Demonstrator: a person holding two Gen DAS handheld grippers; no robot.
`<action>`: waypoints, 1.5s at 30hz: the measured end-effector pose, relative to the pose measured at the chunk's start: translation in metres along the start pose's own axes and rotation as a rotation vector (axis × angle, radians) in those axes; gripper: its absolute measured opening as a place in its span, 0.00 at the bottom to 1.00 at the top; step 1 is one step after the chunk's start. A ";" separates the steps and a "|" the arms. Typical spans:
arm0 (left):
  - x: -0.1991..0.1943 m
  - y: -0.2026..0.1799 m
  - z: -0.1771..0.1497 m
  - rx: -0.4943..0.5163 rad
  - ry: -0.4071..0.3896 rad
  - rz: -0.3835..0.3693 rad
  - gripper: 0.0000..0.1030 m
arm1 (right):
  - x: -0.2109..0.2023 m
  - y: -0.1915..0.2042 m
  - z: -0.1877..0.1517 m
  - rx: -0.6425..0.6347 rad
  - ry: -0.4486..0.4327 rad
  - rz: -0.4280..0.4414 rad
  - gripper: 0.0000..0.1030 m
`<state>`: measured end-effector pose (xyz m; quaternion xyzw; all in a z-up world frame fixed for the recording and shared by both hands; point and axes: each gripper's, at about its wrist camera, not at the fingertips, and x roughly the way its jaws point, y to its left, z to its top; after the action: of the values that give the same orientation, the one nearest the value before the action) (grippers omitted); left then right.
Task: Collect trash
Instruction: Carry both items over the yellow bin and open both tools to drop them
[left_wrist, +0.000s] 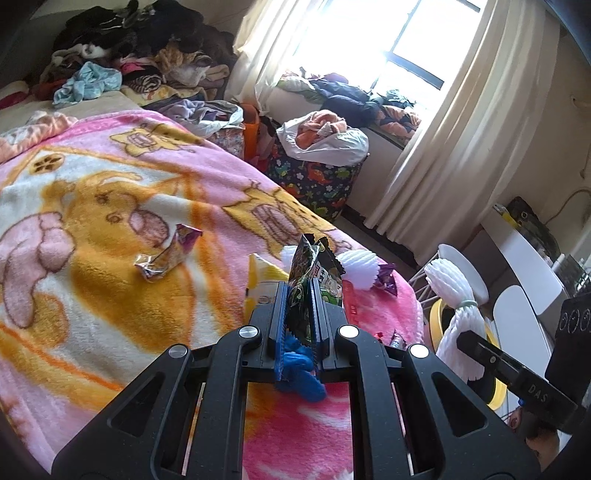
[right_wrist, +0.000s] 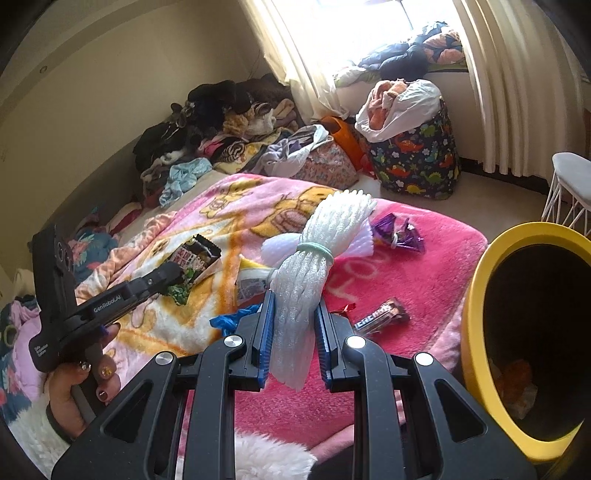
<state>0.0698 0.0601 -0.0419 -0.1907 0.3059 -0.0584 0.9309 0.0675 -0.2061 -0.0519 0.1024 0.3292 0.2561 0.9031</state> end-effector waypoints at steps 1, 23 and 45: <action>0.000 -0.003 0.000 0.005 0.001 -0.004 0.07 | -0.001 0.000 0.000 0.002 -0.004 -0.002 0.19; 0.008 -0.053 -0.005 0.085 0.018 -0.056 0.07 | -0.029 -0.035 0.002 0.082 -0.070 -0.053 0.19; 0.030 -0.116 -0.016 0.193 0.056 -0.135 0.07 | -0.056 -0.089 0.004 0.194 -0.128 -0.158 0.19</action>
<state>0.0859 -0.0584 -0.0248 -0.1184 0.3113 -0.1555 0.9300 0.0685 -0.3112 -0.0495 0.1793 0.3012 0.1441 0.9254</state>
